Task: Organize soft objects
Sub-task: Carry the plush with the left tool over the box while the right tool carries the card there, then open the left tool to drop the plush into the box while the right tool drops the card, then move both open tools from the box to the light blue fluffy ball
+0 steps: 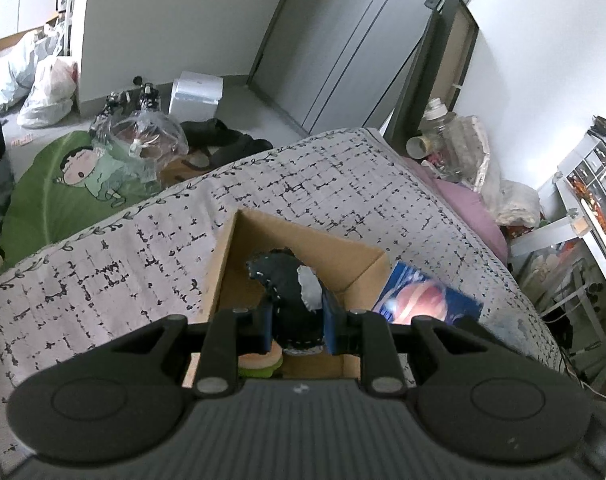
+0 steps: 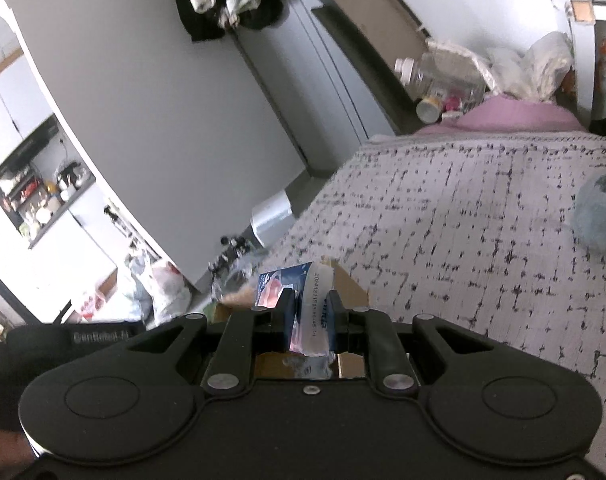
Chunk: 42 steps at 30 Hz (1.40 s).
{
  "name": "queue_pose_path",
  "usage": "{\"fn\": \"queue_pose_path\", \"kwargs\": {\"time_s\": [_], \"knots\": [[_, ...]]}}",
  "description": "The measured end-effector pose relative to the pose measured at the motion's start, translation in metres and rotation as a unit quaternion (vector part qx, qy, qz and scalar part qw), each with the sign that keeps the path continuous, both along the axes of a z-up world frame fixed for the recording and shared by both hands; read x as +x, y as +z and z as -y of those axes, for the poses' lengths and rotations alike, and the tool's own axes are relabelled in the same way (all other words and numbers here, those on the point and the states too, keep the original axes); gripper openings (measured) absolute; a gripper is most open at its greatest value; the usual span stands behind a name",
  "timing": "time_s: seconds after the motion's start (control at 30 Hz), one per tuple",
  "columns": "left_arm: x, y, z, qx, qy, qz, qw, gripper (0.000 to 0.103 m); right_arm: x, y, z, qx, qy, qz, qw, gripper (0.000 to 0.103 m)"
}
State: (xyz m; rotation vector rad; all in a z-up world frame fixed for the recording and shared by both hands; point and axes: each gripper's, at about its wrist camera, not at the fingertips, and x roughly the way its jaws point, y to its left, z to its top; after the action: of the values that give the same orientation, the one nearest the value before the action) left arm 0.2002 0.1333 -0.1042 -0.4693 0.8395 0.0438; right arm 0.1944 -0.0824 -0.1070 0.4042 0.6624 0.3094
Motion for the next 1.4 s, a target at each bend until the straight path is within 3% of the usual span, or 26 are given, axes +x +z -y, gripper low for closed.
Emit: {"fn": "queue_pose_path", "kwargs": {"time_s": [0.23, 0.4, 0.73, 0.93, 1.0, 1.1, 1.4], "knots": [[0.010, -0.018, -0.004, -0.006, 0.002, -0.016, 0.9999, 0.023, 0.002, -0.018, -0.011, -0.014, 0.012, -0.038, 0.999, 0.022], [0.017, -0.027, -0.006, -0.006, 0.004, -0.025, 0.9997, 0.023, 0.003, -0.021, -0.005, 0.001, 0.006, -0.051, 0.999, 0.039], [0.037, -0.034, 0.001, 0.016, -0.001, -0.036, 0.9992, 0.025, 0.011, -0.026, 0.013, 0.007, -0.017, -0.066, 0.998, 0.042], [0.043, -0.025, 0.009, 0.047, 0.004, -0.040, 0.9981, 0.041, 0.012, -0.024, 0.024, 0.011, -0.021, -0.067, 0.997, 0.048], [0.042, -0.021, 0.011, 0.051, 0.008, -0.042, 0.9978, 0.052, 0.012, -0.022, 0.028, 0.014, -0.020, -0.069, 0.997, 0.048], [0.038, -0.012, 0.017, 0.058, 0.012, -0.035, 0.9976, 0.058, 0.011, -0.020, 0.036, 0.016, -0.019, -0.069, 0.997, 0.052], [0.026, 0.011, 0.045, 0.085, 0.003, -0.022, 0.9962, 0.075, 0.004, -0.005, 0.066, 0.010, -0.029, -0.060, 0.998, 0.076]]}}
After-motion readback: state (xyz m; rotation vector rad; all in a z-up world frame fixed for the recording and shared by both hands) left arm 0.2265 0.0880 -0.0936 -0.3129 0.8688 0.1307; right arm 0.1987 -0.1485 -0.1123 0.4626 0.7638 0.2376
